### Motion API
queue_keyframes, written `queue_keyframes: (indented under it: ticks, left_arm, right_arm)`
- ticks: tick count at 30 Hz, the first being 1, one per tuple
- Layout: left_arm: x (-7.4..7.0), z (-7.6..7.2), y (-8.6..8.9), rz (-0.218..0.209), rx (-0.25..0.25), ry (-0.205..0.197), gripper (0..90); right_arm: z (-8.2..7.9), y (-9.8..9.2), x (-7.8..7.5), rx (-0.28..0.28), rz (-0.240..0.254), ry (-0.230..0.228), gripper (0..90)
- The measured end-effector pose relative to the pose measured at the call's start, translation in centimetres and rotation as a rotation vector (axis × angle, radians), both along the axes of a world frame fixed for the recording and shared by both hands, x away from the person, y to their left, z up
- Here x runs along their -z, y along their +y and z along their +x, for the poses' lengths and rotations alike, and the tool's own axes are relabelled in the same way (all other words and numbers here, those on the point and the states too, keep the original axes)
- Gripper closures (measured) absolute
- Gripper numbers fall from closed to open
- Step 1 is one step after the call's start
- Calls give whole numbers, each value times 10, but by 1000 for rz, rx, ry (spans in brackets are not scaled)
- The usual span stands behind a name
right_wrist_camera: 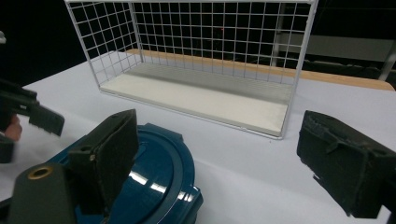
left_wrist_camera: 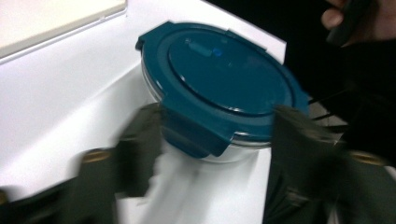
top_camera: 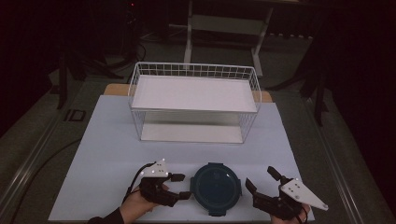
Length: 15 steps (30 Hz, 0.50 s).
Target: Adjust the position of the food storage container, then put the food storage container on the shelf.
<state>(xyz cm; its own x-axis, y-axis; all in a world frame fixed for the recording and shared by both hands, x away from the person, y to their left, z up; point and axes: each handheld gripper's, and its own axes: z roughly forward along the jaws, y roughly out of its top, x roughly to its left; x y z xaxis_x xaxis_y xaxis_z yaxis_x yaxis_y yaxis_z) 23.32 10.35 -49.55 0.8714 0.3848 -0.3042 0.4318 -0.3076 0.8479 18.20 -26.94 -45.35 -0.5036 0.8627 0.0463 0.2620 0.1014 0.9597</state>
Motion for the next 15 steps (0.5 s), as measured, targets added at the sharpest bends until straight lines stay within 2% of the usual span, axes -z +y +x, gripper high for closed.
queue_keyframes:
  ticks: [2,4,6,8,10,12,15]
  left_arm:
    - [-7,-2,2,-23,-25,-15,125]
    - [-11,-4,1,-33,-31,-19,96]
    - [-16,-5,1,-41,-35,-12,13]
    - [-21,-6,1,-49,-46,-3,9]
    - [-23,-6,1,-40,-64,-2,9]
    - [-28,-3,2,-38,-108,24,9]
    - [-28,0,2,-42,-128,61,9]
  right_arm:
    - [0,1,0,-5,0,-1,123]
    - [0,1,0,-8,2,-2,121]
    - [-1,2,-1,-17,-7,-11,120]
    - [-2,4,-3,-25,-15,-23,121]
    - [-2,4,-4,-34,-14,-26,121]
    - [-2,6,-8,-52,-7,-40,126]
    - [0,6,-11,-92,-6,-37,131]
